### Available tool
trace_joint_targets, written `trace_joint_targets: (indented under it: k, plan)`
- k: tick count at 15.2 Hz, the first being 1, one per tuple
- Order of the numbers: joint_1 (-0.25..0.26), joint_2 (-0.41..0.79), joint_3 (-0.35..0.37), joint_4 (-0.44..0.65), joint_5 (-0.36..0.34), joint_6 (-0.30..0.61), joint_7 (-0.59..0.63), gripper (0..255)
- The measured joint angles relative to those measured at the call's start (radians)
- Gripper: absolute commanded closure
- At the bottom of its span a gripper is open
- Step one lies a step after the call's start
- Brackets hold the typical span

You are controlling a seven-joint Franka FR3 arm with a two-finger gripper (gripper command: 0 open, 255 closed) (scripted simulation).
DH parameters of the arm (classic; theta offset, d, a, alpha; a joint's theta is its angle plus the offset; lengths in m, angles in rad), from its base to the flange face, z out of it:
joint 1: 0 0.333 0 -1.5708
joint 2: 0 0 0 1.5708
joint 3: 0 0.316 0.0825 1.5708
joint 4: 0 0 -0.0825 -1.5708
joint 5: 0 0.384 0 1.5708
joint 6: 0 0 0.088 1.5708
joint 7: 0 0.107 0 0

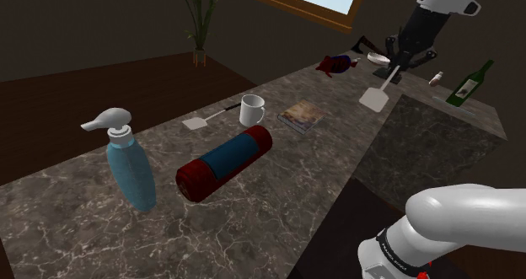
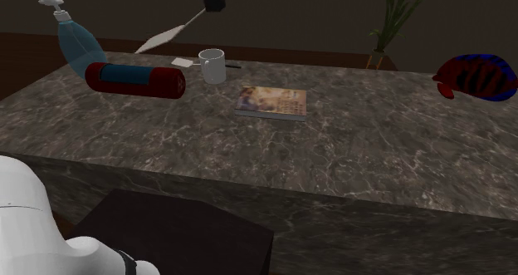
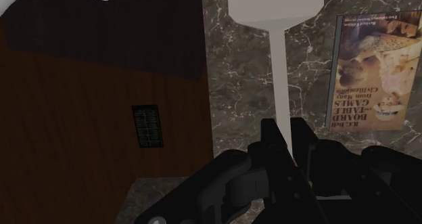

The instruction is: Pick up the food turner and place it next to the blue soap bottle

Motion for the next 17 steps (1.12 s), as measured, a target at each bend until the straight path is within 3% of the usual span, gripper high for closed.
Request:
trace_joint_targets:
  k: [5, 17]
  plan:
    - [0.012, -0.003, 0.039, 0.037, 0.022, -0.041, 0.045, 255]
    - [0.075, -0.047, 0.284, 0.064, 0.177, -0.096, 0.331, 255]
